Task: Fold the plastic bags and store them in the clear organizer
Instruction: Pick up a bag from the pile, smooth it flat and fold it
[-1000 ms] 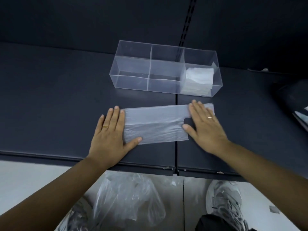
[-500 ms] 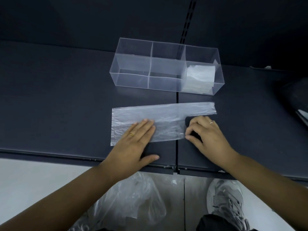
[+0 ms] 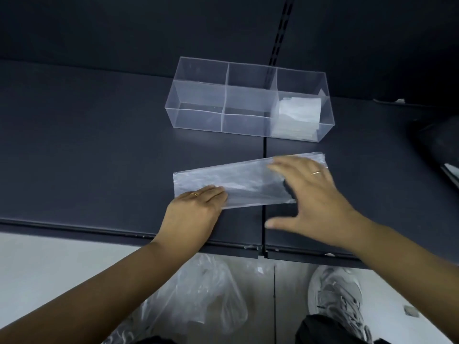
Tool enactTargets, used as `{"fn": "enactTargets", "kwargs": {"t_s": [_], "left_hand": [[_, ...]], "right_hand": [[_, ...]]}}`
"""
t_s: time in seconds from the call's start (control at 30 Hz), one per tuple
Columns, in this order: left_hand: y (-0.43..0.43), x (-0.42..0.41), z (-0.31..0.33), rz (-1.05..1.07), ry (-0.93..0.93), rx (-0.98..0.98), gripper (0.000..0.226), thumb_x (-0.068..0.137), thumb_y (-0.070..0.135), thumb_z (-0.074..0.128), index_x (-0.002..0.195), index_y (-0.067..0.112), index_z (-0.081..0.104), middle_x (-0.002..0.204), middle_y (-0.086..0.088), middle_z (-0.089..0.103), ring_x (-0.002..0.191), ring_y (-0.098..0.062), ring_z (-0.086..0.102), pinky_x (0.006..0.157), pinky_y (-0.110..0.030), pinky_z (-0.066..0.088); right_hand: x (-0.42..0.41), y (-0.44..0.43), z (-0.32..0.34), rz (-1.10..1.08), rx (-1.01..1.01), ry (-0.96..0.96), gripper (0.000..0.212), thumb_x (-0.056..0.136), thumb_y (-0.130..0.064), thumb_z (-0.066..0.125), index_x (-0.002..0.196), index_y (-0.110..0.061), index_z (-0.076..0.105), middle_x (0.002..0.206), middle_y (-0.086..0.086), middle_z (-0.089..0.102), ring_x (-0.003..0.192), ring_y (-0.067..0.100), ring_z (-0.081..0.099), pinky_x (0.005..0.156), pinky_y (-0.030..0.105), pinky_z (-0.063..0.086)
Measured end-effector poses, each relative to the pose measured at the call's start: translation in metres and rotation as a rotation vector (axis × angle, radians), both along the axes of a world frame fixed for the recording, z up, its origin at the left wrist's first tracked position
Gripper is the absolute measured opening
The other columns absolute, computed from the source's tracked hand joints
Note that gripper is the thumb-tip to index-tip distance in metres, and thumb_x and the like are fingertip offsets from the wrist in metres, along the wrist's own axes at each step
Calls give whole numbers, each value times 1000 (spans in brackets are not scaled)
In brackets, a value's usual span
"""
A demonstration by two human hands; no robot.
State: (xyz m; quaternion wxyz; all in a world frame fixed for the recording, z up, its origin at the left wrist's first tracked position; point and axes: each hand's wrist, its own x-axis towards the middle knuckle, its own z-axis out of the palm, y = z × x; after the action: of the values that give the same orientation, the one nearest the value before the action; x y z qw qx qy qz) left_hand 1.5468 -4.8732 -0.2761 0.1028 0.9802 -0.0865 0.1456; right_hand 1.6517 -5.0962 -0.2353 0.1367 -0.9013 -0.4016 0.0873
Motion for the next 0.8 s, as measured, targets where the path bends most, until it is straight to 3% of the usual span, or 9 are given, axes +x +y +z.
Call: {"fn": "enactTargets", "kwargs": {"t_s": [0.07,0.2,0.27,0.33,0.47,0.53,0.6,0.7,0.8], "left_hand": [[-4,-2,6,23,23,0,33,54,-6,82,84,8,76,89,-5,75,79,-21,73,60,-29,58],[9,-9,17,143,171,-220,14,83,16,65,91,16,76,90,1,75,76,-21,71,64,-31,58],[28,-11,19,281,270,-496,15,91,23,63,97,24,76,94,10,75,84,-1,68,77,-19,53],[47,-10,20,429,350,-746,10,87,25,68,87,26,77,84,18,74,77,16,61,72,-3,43],[75,-5,17,631,405,-892,19,86,26,69,68,25,73,65,14,70,60,2,61,75,-23,50],[77,-6,15,687,382,-806,20,88,23,66,69,25,71,65,12,70,63,-6,62,72,-28,48],[67,-8,16,684,193,-498,13,88,17,64,77,21,70,78,5,68,73,-17,60,69,-26,39],[32,-7,18,343,-51,-249,19,89,15,54,103,10,67,106,-10,63,98,-30,56,89,-30,38],[3,-4,6,135,267,-87,64,94,47,28,143,7,41,150,-13,37,141,-31,31,118,-40,20]], "right_hand": [[-6,14,-11,136,-92,-60,83,71,-65,62,141,-28,38,147,-14,36,138,10,28,114,28,1],[9,16,-26,-50,207,30,12,85,-15,70,96,-18,73,107,-8,70,102,15,64,95,29,41],[23,11,-25,-240,351,275,10,88,-13,66,88,-20,73,95,-11,72,90,0,65,85,15,45],[34,10,-23,-379,400,466,10,89,-16,65,81,-19,71,86,-10,72,79,-8,62,76,4,41],[44,19,-25,-536,449,563,17,87,-21,68,74,-9,69,76,-2,72,70,0,62,74,9,45],[47,24,-26,-559,421,547,16,86,-21,69,74,-10,71,75,-2,72,72,5,63,76,16,47],[51,27,-26,-568,379,525,14,85,-21,70,74,-11,72,75,-2,72,74,7,64,77,19,47],[52,30,-25,-574,325,499,12,84,-21,70,75,-13,72,74,-2,72,77,12,67,79,24,50],[52,32,-24,-594,275,473,8,84,-20,70,79,-13,71,77,-1,72,83,15,68,77,23,50]]}}
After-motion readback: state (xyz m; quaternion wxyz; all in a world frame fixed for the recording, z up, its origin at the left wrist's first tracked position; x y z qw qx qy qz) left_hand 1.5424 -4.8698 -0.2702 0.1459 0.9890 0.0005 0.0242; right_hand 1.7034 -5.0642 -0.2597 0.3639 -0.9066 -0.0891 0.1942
